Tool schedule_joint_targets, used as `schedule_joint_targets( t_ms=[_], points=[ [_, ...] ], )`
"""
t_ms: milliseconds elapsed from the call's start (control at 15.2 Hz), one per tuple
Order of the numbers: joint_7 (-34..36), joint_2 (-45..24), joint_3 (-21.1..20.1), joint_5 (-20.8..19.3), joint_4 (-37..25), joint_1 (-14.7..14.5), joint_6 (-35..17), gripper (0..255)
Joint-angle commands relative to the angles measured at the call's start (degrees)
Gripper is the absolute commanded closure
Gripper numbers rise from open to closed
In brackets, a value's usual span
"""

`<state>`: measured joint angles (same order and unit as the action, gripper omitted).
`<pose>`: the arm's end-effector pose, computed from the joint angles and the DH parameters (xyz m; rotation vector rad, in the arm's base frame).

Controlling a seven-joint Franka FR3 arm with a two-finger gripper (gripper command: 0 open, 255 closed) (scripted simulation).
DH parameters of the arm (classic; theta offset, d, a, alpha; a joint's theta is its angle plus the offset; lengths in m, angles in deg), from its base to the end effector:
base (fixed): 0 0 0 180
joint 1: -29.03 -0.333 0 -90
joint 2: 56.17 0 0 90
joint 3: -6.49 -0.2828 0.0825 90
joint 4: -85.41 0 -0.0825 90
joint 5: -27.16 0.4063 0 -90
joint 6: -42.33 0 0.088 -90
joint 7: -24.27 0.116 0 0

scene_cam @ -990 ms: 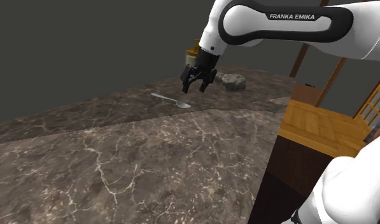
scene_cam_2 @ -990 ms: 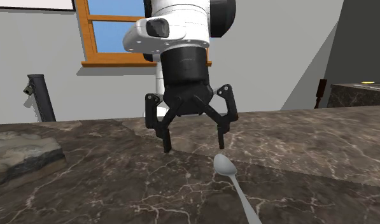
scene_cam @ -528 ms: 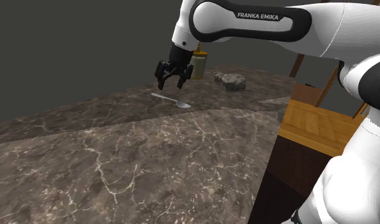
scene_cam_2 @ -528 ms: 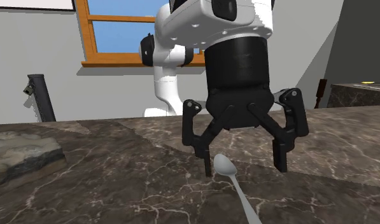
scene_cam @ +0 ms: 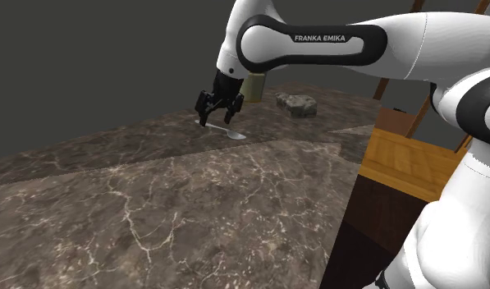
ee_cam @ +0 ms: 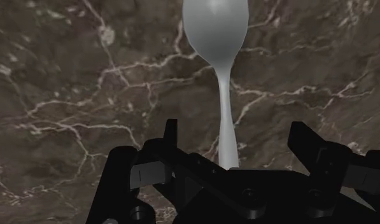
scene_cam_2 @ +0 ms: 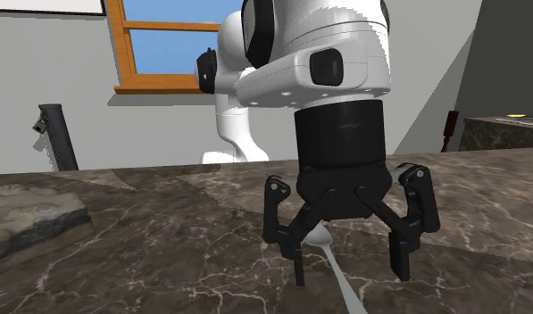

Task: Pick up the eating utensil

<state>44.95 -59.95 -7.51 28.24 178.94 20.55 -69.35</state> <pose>0.5813 0.2380 0.5506 -2.9983 -0.0362 -0.3353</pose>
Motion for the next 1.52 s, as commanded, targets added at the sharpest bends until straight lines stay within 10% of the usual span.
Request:
schedule_joint_targets(
  t_ms=[0, 66, 1452],
  points=[
    [-0.07, 0.21, 0.02, 0.07, 0.73, 0.03, -0.57, 0],
    [-0.06, 0.18, 0.01, 0.06, 0.63, 0.02, -0.49, 255],
    [0.55, -1.92, -0.15, -0.62, -11.28, -0.27, 9.37, 255]
  ],
)
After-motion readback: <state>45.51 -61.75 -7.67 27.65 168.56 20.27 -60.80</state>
